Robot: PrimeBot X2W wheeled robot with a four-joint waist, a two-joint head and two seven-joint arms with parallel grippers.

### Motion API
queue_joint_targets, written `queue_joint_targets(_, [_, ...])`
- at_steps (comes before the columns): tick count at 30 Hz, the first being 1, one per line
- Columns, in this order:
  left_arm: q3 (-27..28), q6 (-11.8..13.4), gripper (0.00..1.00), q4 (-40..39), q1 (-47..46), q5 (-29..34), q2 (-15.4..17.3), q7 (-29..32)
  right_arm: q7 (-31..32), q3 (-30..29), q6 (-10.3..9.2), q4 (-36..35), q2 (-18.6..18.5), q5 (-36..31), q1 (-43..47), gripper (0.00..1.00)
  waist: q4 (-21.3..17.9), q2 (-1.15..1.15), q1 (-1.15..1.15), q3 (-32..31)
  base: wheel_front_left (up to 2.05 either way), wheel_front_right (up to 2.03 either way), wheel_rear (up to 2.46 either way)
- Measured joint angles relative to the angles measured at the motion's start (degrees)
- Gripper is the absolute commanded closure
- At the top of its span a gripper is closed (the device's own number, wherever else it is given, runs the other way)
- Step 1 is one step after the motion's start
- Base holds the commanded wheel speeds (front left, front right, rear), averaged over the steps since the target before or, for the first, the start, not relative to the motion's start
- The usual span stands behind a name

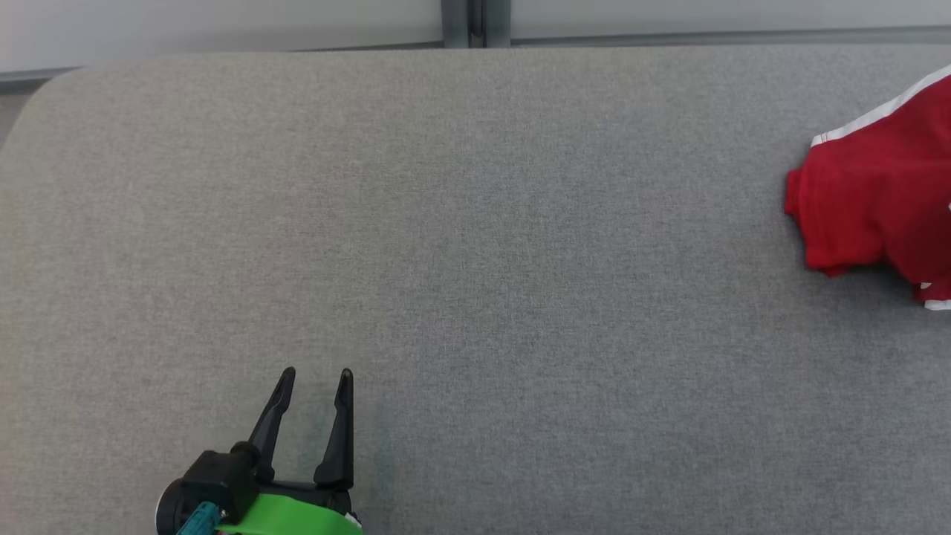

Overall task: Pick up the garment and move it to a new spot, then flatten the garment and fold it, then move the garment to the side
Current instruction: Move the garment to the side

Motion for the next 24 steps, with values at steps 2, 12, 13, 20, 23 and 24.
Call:
queue_joint_targets(2, [-0.2, 0.0, 0.00, 0.1, -0.4, 0.5, 0.0, 0.0, 0.4, -2.5, 0.01, 1.2, -0.9, -2.0, -0.4, 1.00, -0.7, 0.00, 0.00, 1.7, 0.00, 0.00, 0.00])
queue_joint_targets(12, [0.8, 0.0, 0.00, 0.6, -0.7, 1.6, 0.2, 0.0, -9.2, -11.3, 0.00, 6.1, -3.4, -18.6, -1.4, 0.00, -3.4, 0.00, 0.00, 6.7, 0.00, 0.00, 0.00])
queue_joint_targets(13, [0.9, 0.0, 0.00, 0.6, -0.7, 1.6, 0.2, 0.0, -11.6, -11.0, 0.03, 5.9, -3.2, -20.8, -1.3, 0.00, -3.6, 0.00, 0.00, 6.5, 0.00, 0.00, 0.00])
queue_joint_targets(20, [3.3, 0.0, 0.00, 0.0, 0.8, 1.2, 0.1, 0.0, -29.6, -4.7, 0.04, 0.6, -0.1, -28.2, 3.7, 0.00, -4.1, 0.00, 0.00, 3.0, 0.00, 0.00, 0.00])
queue_joint_targets(23, [5.1, 0.0, 0.00, 0.0, 2.9, 1.0, 0.1, 0.0, -35.2, -0.7, 0.04, -2.6, 2.8, -28.2, 8.4, 0.00, -4.2, 0.00, 0.00, 0.4, 0.00, 0.00, 0.00])
queue_joint_targets(24, [5.7, 0.0, 0.00, 0.0, 3.5, 1.0, 0.1, 0.0, -37.0, 0.3, 0.05, -3.5, 3.6, -28.1, 10.1, 0.00, -4.2, 0.00, 0.00, -0.4, 0.00, 0.00, 0.00])
